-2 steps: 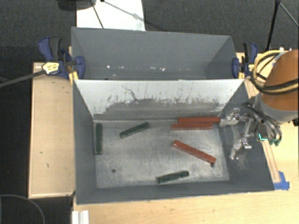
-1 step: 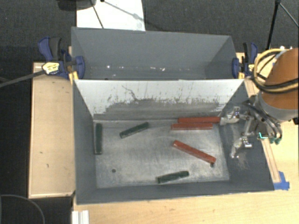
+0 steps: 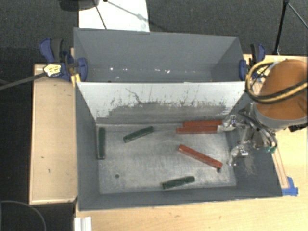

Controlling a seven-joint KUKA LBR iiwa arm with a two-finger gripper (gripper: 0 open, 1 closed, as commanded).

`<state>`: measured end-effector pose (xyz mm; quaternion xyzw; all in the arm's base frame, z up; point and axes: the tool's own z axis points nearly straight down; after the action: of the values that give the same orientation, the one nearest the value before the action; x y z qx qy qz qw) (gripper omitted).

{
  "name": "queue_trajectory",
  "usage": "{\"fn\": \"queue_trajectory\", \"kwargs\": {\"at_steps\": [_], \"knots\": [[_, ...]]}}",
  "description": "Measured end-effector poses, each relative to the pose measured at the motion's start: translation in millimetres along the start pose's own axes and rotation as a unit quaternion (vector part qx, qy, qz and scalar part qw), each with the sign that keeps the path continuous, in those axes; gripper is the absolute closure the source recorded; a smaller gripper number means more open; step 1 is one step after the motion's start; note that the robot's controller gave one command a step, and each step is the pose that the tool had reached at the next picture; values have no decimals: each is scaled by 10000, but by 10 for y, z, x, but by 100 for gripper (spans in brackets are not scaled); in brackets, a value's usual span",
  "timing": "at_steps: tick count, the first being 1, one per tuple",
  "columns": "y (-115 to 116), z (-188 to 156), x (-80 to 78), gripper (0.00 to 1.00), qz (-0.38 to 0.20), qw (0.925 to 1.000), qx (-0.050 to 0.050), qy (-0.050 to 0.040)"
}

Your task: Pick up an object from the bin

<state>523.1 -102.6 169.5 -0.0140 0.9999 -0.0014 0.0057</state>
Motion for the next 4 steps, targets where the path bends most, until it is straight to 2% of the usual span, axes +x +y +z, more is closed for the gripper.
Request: {"fn": "queue_trajectory", "kwargs": {"at_steps": [1, 2, 3, 4], "knots": [[31, 154, -22, 0, -42, 10000, -10, 23], [3, 311, -30, 0, 166, 9998, -29, 102], [183, 891, -170, 100, 665, 9978, 2, 43], [199, 901, -220, 0, 659, 9978, 2, -89]]}}
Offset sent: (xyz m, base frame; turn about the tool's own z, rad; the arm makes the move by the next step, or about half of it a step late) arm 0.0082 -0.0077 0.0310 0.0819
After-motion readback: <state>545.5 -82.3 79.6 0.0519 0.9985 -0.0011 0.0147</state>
